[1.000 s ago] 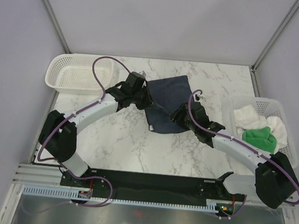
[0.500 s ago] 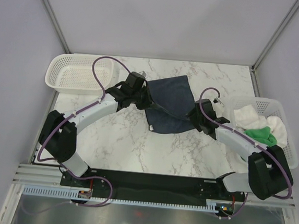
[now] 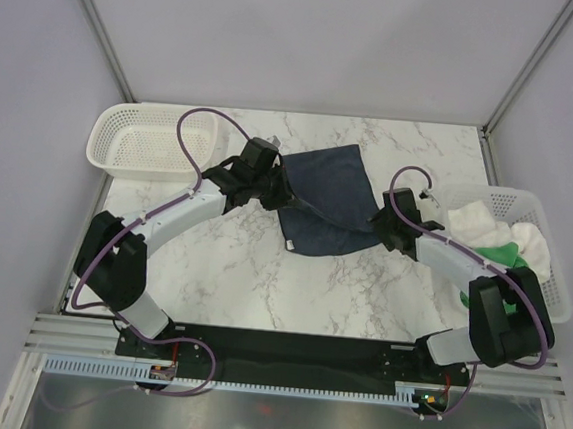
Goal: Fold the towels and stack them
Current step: Fold the towel
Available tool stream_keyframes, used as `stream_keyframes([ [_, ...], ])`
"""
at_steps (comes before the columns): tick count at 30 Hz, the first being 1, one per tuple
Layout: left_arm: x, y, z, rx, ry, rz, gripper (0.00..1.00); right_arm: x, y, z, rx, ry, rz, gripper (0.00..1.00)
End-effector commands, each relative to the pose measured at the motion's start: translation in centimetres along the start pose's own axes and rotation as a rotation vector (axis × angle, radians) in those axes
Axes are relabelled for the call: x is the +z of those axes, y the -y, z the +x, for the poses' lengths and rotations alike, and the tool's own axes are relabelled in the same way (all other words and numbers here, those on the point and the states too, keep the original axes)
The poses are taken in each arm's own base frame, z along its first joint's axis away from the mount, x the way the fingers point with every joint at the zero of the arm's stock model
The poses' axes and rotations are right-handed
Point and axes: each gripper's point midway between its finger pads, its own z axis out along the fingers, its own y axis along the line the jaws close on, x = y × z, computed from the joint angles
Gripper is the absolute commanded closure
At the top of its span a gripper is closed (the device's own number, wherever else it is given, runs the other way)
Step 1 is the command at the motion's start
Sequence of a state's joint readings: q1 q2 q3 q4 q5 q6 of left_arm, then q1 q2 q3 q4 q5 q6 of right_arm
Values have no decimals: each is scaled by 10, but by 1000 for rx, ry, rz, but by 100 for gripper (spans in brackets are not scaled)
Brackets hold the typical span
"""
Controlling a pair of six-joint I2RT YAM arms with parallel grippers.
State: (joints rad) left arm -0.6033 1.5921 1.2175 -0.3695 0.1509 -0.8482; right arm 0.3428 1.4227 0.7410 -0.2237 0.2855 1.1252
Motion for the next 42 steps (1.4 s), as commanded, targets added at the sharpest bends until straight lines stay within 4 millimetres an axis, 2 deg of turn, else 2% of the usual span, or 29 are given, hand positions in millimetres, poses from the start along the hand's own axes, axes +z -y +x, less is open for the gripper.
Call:
stream_keyframes([
  [1,-11,11,-12,-15,45,28,98,4,-8,-4,14,12,-23,43],
  [8,-12,13,-14,-14,50,32,98,16,-2,-6,38,24,6,47],
  [18,-12,13,-14,-14,50,34,98,32,2,-13,34,37,31,66],
  [21,-14,13,-15,-11,58,31,98,30,0,-20,30,53,23,87],
  [25,-13,8,-13,-5,60,17,98,21,-3,-29,16,87,8,100],
  [36,-19,1,-12,13,76,-2,98,4,-17,-51,-50,135,-10,100],
  [42,-40,5,-2,28,54,29,98,-18,-31,-62,-106,144,-62,100],
])
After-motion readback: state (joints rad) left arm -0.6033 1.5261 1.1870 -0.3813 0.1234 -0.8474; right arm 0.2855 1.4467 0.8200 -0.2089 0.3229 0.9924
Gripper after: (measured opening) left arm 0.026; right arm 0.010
